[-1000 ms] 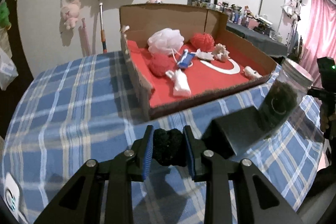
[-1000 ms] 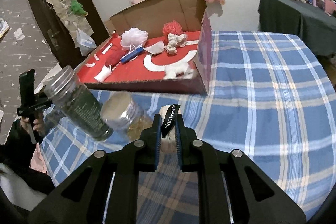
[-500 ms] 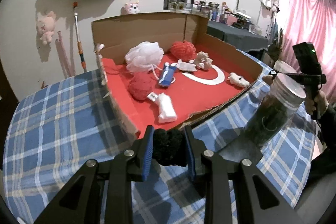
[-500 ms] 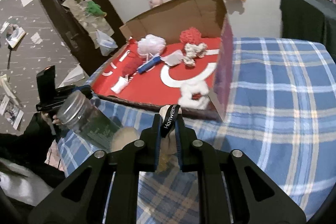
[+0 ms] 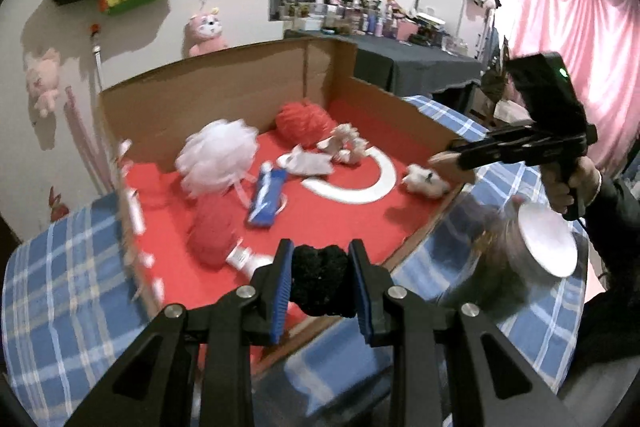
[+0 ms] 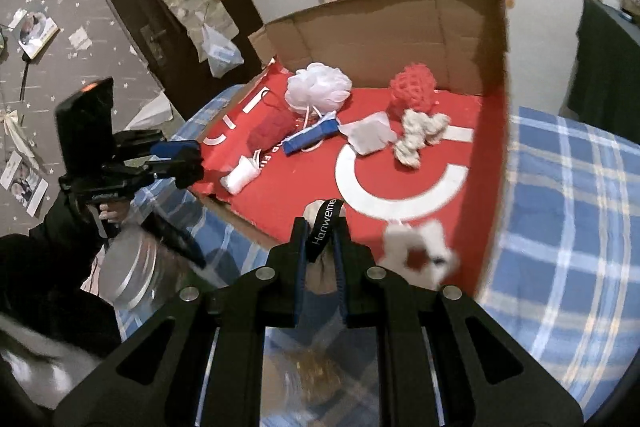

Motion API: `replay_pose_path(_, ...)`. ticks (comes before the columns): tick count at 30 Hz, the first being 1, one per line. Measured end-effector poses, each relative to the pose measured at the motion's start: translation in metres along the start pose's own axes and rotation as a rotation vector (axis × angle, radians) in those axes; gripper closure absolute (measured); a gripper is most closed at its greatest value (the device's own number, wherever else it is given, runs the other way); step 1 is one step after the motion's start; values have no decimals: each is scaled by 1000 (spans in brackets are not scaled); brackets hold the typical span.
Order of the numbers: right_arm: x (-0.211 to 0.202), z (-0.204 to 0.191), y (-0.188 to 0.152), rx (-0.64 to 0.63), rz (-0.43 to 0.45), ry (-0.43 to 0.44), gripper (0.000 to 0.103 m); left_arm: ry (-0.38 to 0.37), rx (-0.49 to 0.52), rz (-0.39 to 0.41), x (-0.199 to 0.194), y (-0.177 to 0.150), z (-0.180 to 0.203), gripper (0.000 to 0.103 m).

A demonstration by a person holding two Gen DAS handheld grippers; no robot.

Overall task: Organize soft objects
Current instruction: 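Lower both items into the box and open both tools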

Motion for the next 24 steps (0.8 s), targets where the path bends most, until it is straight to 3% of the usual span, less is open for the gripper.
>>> replay_pose_path(8,54,7,42,19,-150,-53,91,-4,41,-120,49,40,31,73)
replay_pose_path(15,85,13,46,35,-256,-107,88,-15,8,-266,101,53,31,72)
replay_pose_path(24,104,23,49,72,-317,-161,88,1,-15,-320,124,58,24,72)
Point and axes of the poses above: each gripper's, at about its wrist camera, not at the fingertips, and x roughly the way its jaws point, z to its right, y to its top, the point moved 3 cm from there along x, roughly the way its jaws point, and after that the axes turned 3 degrees about y, right-handed, at the moved point
